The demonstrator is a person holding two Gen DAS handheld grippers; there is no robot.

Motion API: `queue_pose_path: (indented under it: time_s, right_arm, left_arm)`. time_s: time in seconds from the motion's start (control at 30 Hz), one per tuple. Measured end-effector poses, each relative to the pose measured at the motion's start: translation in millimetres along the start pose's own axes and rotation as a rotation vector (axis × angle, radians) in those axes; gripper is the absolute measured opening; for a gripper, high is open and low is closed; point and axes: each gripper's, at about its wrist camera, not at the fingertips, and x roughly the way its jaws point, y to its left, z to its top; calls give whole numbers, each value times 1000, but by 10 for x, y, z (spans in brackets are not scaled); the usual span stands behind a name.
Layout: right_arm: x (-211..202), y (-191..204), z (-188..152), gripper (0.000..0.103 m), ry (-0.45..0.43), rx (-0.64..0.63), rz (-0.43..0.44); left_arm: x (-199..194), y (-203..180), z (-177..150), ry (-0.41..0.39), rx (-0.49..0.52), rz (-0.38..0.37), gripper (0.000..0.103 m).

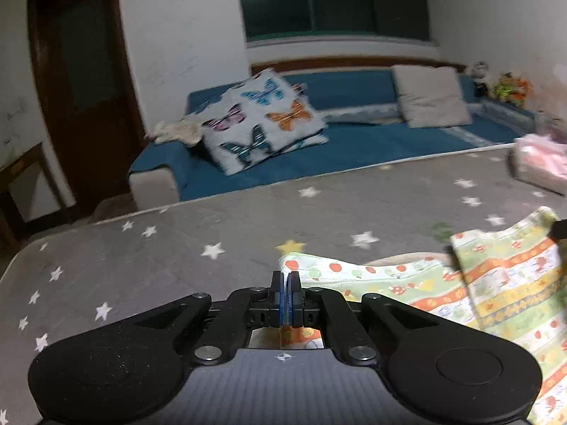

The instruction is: Fold clothes

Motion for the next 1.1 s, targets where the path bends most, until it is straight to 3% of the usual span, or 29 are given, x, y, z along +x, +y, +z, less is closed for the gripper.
queue_pose_path:
  time_s: [0.1, 0.2, 0.3, 0.43, 0.47, 0.5, 0.53, 0.77, 0.87, 1.03, 1.1]
  right_arm:
    - [146, 8, 15, 9, 48, -20, -24]
    - [34, 8, -37, 10, 65, -39, -12]
    - [-232, 49, -131, 30, 75, -72, 6]
    - [-662, 72, -366, 38, 80, -102, 2]
    - [-801, 58, -462, 43, 77, -101, -8]
    - [-915, 37, -556, 44, 73, -99, -29]
    - [-1019, 14, -646, 44, 70, -98, -52]
    - [-1446, -60, -1206, 48, 36, -189, -316]
    - [-1610, -165, -1358, 48, 25, -127, -370]
    - [-1925, -515, -1644, 54, 17, 111, -408]
    - [-2028, -467, -1660, 55, -25, 86, -447]
  left_arm:
    - [172, 66, -34, 48, 3, 44, 2]
    - [191, 83, -105, 74, 11, 46, 6]
    - [84, 88, -113, 71, -2, 61, 7]
    - [-275, -46, -146, 38, 11, -2, 12]
    - [-377, -122, -178, 31, 23, -26, 22]
    - [-477, -199, -210, 25, 36, -51, 32]
    - [-563, -286, -247, 23, 47, -86, 34]
    - [-1121, -1017, -654, 10, 186, -291, 34]
    - [-1199, -1169, -807, 4, 230, -294, 34]
    - [-1214, -1236, -975, 25, 237, -278, 35]
    - [-1221, -1236, -1006, 29, 234, -272, 36]
